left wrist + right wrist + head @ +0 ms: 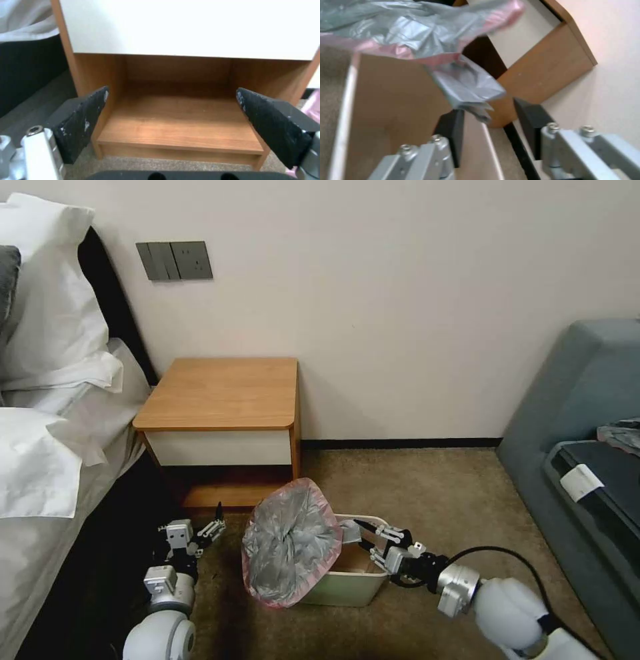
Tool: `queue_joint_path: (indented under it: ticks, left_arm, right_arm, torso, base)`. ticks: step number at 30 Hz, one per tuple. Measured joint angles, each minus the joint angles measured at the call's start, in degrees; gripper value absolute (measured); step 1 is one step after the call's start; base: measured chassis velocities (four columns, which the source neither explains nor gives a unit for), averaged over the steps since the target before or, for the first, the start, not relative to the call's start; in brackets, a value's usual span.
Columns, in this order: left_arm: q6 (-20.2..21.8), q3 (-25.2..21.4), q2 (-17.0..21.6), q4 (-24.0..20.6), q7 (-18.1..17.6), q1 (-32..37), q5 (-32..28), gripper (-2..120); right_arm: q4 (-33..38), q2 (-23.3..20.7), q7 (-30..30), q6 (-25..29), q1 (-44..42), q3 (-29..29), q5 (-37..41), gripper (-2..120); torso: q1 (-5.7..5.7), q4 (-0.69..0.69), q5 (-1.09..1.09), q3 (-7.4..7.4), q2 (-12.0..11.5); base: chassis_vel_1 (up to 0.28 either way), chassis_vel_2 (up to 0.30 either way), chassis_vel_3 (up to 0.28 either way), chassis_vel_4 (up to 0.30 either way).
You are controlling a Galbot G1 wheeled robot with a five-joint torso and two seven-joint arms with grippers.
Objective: Pick up the garbage bag from the table and place it over the trash can.
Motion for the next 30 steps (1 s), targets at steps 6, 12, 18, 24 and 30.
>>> queue_joint_path:
  ticks: [6, 12, 18, 24, 30]
  left_arm:
    - [-0.2, 0.1, 0.9, -2.0, 0.4, 1.2, 0.1, 100]
    - [0.9, 0.3, 4.1, -6.5, 2.3, 4.0, -2.8, 100]
    - [4.1, 1.6, 6.1, -12.5, 4.0, 6.3, -7.6, 100]
    - [7.3, 2.2, 7.0, -17.0, 4.9, 7.2, -12.0, 100]
    - [30.0, 3.7, 7.9, -24.3, 7.5, 7.8, -23.2, 100]
  right_arm:
    - [0.8, -2.2, -2.7, -2.1, 1.9, 2.9, 3.3, 65]
    - [1.0, -3.1, -4.0, -2.2, 2.1, 7.1, 5.1, 89]
    - [2.0, -0.8, -2.0, -1.4, 0.1, 11.0, 6.7, 100]
    - [2.3, 0.6, -0.3, -0.9, -1.6, 12.5, 7.3, 100]
    - [2.4, 4.7, 1.0, 1.2, -4.0, 13.9, 7.2, 100]
  torso:
    - [0.00, 0.01, 0.00, 0.00, 0.0]
    - [0.00, 0.01, -0.01, 0.00, 0.0]
    - [0.00, 0.00, -0.01, 0.00, 0.0]
    - [0.00, 0.00, -0.01, 0.00, 0.0]
    - [0.00, 0.00, 0.00, 0.00, 0.0]
  base:
    - [0.000, 0.000, 0.000, 0.000]
    - [0.000, 0.000, 0.000, 0.000]
    - [0.000, 0.000, 0.000, 0.000]
    - [0.000, 0.000, 0.000, 0.000]
    - [0.000, 0.000, 0.000, 0.000]
